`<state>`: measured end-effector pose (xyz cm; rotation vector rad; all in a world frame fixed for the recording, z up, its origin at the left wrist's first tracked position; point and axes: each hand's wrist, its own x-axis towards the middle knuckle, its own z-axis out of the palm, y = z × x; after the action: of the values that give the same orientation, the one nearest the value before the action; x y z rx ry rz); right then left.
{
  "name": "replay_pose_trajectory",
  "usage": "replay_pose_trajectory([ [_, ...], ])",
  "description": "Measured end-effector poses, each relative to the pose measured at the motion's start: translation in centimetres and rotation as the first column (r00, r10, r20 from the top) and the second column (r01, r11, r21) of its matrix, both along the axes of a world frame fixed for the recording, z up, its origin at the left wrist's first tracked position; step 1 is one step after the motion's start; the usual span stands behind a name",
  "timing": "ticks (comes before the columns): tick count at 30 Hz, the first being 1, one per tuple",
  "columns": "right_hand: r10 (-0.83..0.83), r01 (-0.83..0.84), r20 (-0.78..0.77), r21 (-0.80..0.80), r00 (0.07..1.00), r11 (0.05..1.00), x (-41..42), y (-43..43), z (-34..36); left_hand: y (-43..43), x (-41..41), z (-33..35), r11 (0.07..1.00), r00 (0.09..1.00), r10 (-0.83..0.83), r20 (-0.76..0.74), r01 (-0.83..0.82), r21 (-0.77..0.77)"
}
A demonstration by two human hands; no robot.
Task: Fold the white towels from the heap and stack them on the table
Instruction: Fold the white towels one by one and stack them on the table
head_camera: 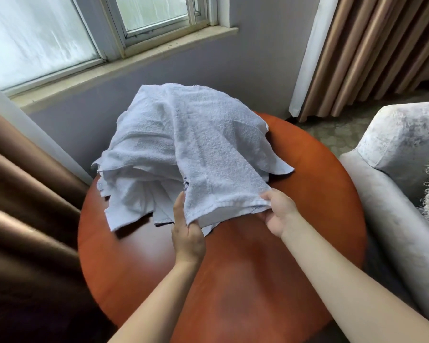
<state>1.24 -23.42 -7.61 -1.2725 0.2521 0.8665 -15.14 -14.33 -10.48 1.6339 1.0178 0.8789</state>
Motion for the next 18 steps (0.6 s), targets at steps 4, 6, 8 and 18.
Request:
replay_pose_trajectory([
  [4, 0.093, -0.091, 0.043, -0.038, 0.995, 0.995, -0.3, -1.5, -0.2, -2.1, -1.5, -0.4, 0.999, 0.997, -0.048, 0.054, 0.049, -0.017],
  [6, 0.163, -0.160, 0.064, -0.058, 0.984, 0.985, -0.7, -2.7, 0.0, -3.7, -2.2, -0.8, 1.000, 0.997, -0.031, 0.071, 0.031, -0.003],
  [8, 0.250, -0.246, 0.081, -0.051, 0.965, 0.968, -0.8, -4.1, 0.0, -5.4, -2.9, -1.5, 1.000, 0.994, 0.005, 0.107, -0.006, 0.007],
  [18, 0.604, -0.574, 0.208, -0.188, 0.770, 0.797, -2.3, -11.0, -0.5, -15.3, -5.7, -4.7, 0.985, 0.989, 0.149, -0.022, -0.150, -0.082],
])
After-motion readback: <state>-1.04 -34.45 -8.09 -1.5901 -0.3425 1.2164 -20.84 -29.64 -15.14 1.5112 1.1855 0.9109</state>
